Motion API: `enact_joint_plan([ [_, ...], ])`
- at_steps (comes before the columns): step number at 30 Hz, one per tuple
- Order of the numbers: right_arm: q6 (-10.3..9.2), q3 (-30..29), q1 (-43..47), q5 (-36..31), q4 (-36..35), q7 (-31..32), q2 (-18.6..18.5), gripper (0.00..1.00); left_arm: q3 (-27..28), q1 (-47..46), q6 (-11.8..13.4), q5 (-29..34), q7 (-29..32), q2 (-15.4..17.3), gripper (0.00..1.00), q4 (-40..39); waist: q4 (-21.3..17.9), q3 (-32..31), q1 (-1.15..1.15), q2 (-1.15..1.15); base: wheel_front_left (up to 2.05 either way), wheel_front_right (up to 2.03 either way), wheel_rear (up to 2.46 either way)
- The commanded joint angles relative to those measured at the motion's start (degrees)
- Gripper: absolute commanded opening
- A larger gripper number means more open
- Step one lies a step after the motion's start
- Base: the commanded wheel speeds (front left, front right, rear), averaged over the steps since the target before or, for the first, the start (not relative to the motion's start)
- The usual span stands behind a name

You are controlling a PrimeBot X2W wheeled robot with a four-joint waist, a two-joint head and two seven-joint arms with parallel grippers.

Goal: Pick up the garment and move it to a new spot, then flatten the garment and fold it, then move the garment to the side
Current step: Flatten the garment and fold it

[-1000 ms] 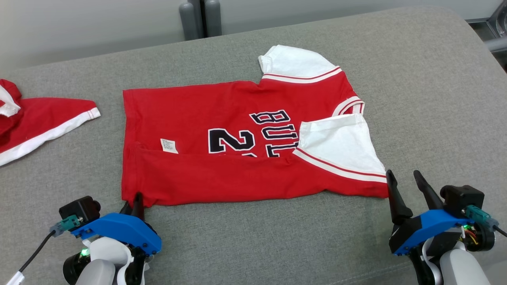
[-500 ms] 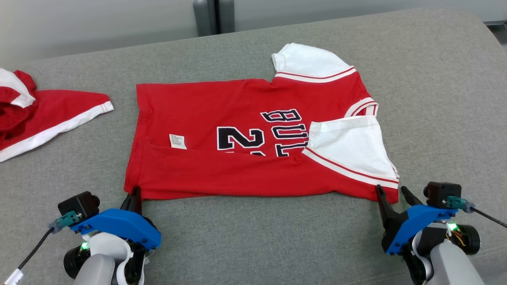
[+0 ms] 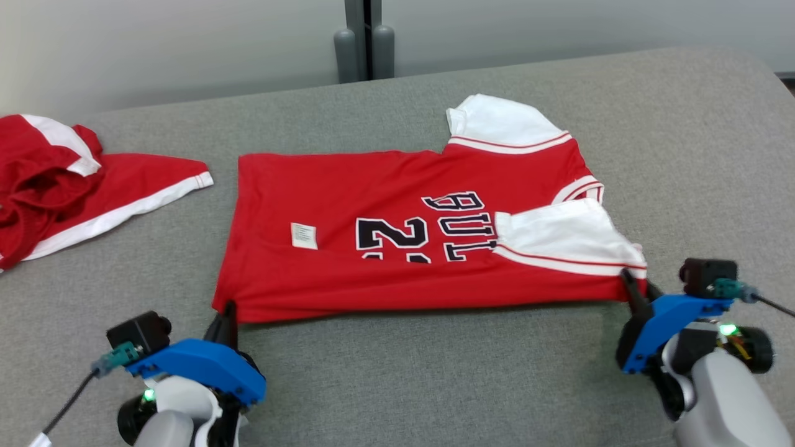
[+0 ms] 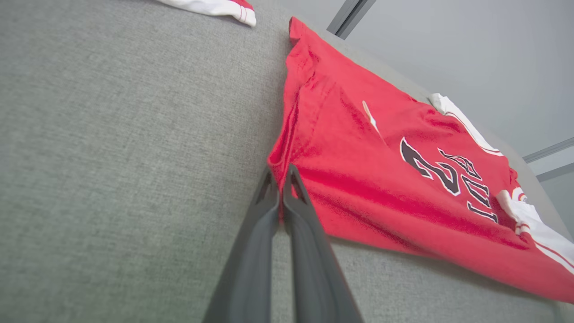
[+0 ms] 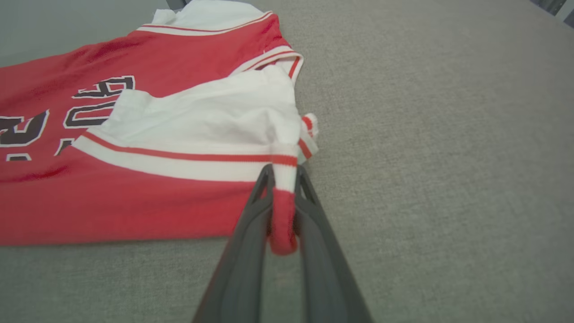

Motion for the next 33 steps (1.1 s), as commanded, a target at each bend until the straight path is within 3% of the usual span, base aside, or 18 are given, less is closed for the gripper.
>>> enact_joint_plan([
  [1, -0.02, -0.5, 0.2, -1.1, -1.4, 0.5, -2.2, 0.0, -0.4, 1.5, -0.3, -0.2, -0.1, -0.2, 0.0, -0.9, 0.3, -0.6, 0.0, 0.0, 0.0, 0.0, 0.0],
  [9, -0.03, -0.9, 9.2, -0.5, -13.1, 6.3, -5.0, 0.0, -2.4, 10.4, 1.0, -0.9, 1.4, -1.4, 0.0, -8.2, 1.7, -2.3, 0.0, 0.0, 0.0, 0.0, 0.0],
  [16, -0.03, -3.5, 20.9, 0.9, -23.6, 9.9, -3.2, 0.0, -3.8, 18.5, 2.9, -1.7, 4.2, -1.5, 0.0, -13.1, 1.4, -2.5, 0.0, 0.0, 0.0, 0.0, 0.0],
  [17, -0.03, -3.9, 21.6, 0.9, -24.4, 9.4, -2.7, 0.02, -3.8, 19.1, 3.2, -1.8, 4.3, -1.3, 0.0, -13.5, 1.3, -2.5, 0.0, 0.0, 0.0, 0.0, 0.0],
  [18, -0.03, -4.2, 22.1, 1.4, -25.0, 9.0, -2.2, 0.31, -3.8, 19.4, 3.4, -1.7, 4.4, -1.3, 0.0, -13.8, 1.1, -2.5, 0.0, 0.0, 0.0, 0.0, 0.0],
  [19, -0.03, -4.4, 22.7, 1.4, -25.0, 8.9, -1.7, 0.56, -3.6, 19.7, 3.7, -1.7, 4.2, -1.2, 0.36, -14.1, 0.9, -2.4, 0.0, 0.0, 0.0, 0.0, 0.0],
  [20, -0.03, -4.6, 23.2, 1.1, -25.1, 8.6, -1.4, 1.0, -3.6, 19.9, 4.0, -1.4, 4.0, -1.0, 0.93, -14.4, 0.8, -2.4, 0.0, 0.0, 0.0, 0.0, 0.0],
  [21, -0.02, -4.8, 23.3, 0.8, -25.4, 8.1, -1.1, 1.0, -3.5, 20.0, 4.2, -1.3, 3.9, -0.9, 1.0, -14.7, 0.7, -2.3, 0.0, 0.0, 0.0, 0.0, 0.0],
  [26, 0.0, -6.0, 23.7, 0.4, -26.1, 6.2, -0.1, 1.0, -2.8, 18.8, 5.2, 0.1, 3.7, 0.8, 1.0, -16.5, 0.0, -2.0, 0.0, 0.0, 0.0, 0.0, 0.0],
  [33, 0.01, -6.2, 20.7, -1.7, -28.7, 4.8, 0.3, 1.0, -3.3, 10.3, 5.2, 4.0, 7.1, 6.4, 1.0, -19.5, -1.0, -0.1, 0.0, 0.0, 0.0, 0.0, 0.0],
])
